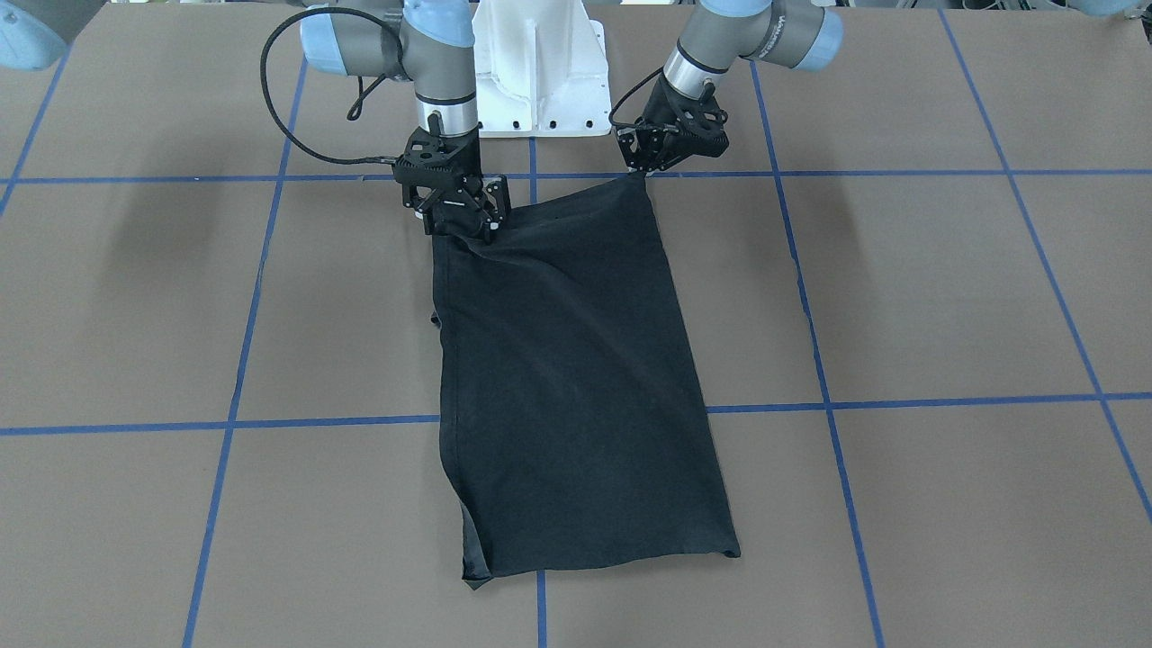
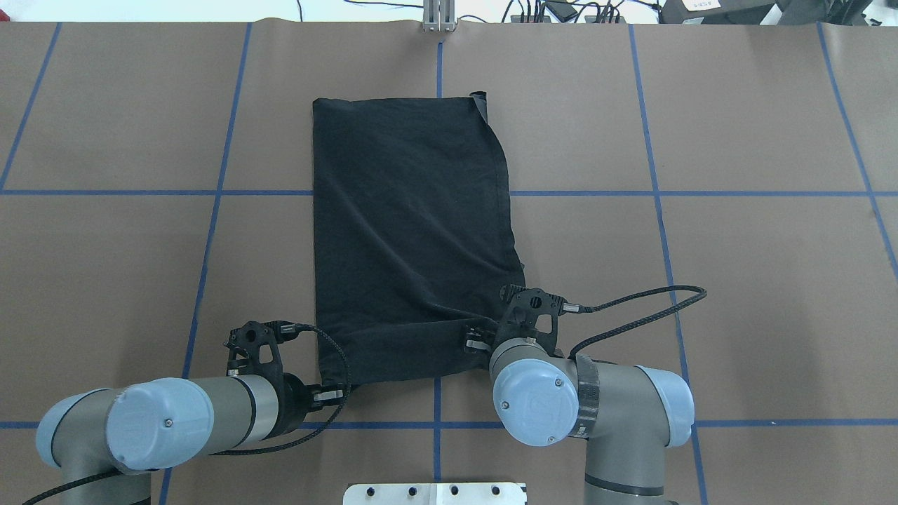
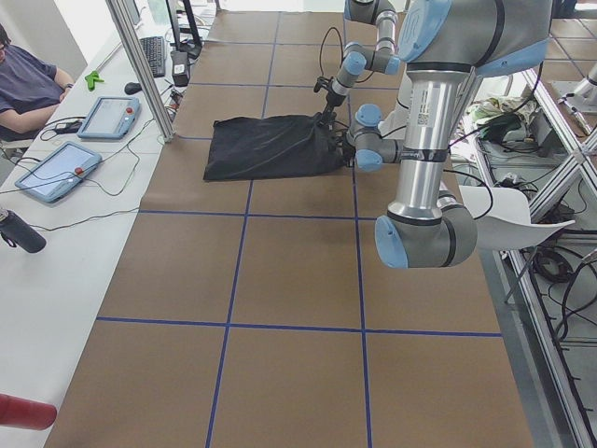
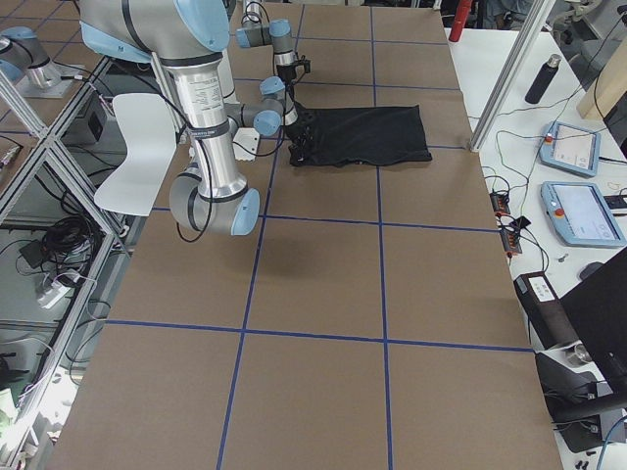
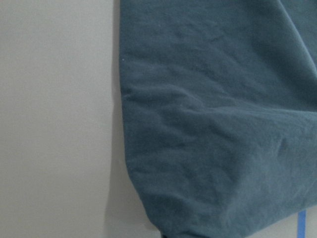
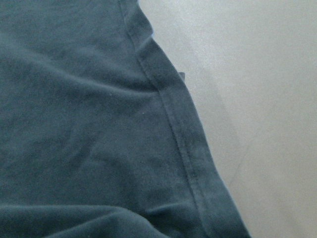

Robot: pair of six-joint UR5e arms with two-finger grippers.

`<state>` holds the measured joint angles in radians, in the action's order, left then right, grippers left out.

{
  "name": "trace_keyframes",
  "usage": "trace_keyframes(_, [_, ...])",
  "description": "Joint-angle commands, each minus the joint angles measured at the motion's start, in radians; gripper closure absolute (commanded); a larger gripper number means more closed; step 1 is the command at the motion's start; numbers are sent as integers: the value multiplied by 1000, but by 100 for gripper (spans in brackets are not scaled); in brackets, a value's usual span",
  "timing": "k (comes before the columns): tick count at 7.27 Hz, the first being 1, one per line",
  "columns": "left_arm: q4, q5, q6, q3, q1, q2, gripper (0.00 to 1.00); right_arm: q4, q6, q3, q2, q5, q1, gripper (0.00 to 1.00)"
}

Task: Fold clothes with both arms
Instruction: 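Pinch the near shirt edge with both grippers at its two corners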

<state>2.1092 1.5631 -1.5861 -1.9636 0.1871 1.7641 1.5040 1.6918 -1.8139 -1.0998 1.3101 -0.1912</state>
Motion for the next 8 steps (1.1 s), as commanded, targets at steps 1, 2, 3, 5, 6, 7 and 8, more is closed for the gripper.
trace_keyframes(1, [0,0,0,0,0,0,100,-2,17,22,8,-2,7,1])
trace_keyframes(2, [0,0,0,0,0,0,100,-2,40,37,18,-2,9,13])
trace_keyframes(3, [0,0,0,0,0,0,100,-2,51,59,37,-3,12,26])
trace_keyframes(5, [0,0,0,0,0,0,100,-1,60,61,58,-2,9,100])
trace_keyframes(6, [0,0,0,0,0,-2,100,-1,60,53,58,-2,7,100])
trace_keyframes(7, [0,0,0,0,0,-2,100,-1,57,50,58,-2,6,100])
trace_keyframes(8, [0,0,0,-1,0,-2,100,-1,57,50,58,0,6,100])
